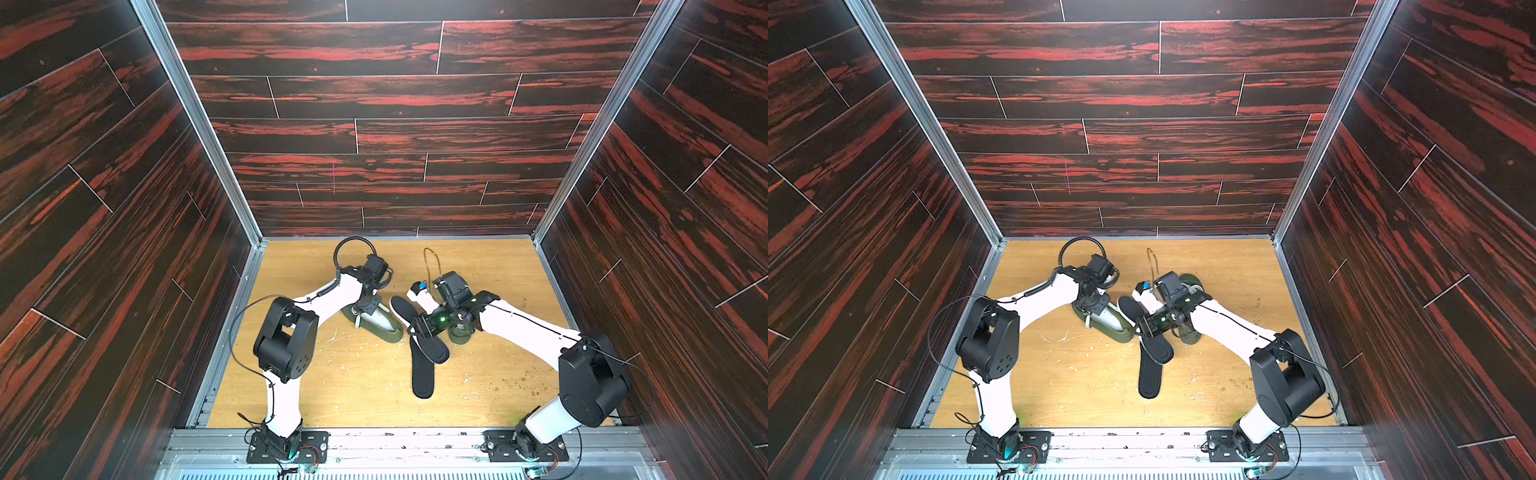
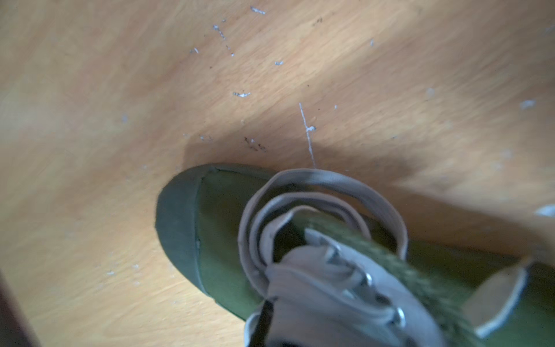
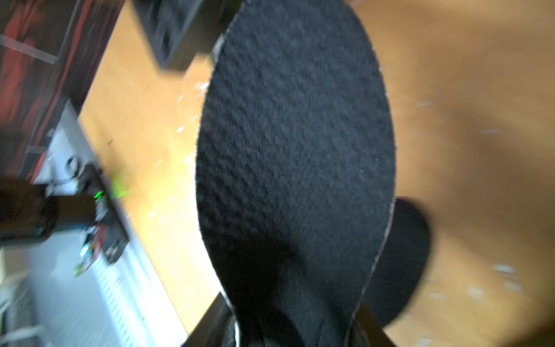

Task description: Insert the insole into the shoe

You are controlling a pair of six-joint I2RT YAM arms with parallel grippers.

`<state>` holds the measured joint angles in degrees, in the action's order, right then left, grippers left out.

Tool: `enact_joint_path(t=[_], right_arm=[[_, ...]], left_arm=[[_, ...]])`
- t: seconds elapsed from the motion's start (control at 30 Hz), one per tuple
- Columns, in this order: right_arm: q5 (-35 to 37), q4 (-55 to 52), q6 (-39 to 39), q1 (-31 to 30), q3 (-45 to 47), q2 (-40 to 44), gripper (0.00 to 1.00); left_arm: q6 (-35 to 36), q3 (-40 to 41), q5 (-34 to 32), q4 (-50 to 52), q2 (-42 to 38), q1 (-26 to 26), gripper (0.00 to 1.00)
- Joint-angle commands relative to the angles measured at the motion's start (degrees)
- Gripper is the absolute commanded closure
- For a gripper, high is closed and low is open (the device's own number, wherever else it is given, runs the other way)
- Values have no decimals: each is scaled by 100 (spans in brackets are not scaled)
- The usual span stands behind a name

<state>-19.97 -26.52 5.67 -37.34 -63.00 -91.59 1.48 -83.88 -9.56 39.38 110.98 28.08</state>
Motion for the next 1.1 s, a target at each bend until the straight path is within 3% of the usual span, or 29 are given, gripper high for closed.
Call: enact_joint_path(t=[0.0, 0.2, 0.37, 0.67, 1.07], right_arm=[[-338, -407, -65, -35, -211, -151, 51], [-707, -796, -39, -187, -575, -431, 53], [-1066, -950, 166, -302, -702, -596, 53], [-921, -1544, -5, -291, -1065, -1009, 53], [-125, -2257, -69, -300, -1812, -1288, 54]], left_arm=[[-135, 81, 794, 14, -494, -80, 92], [-148, 58, 1534, -105, -495, -103, 93], [-150, -41, 1661, -12, -435, -105, 94], [357, 4, 1825, 100, -741, -113, 93], [1537, -287, 2139, 815, -1154, -105, 89]])
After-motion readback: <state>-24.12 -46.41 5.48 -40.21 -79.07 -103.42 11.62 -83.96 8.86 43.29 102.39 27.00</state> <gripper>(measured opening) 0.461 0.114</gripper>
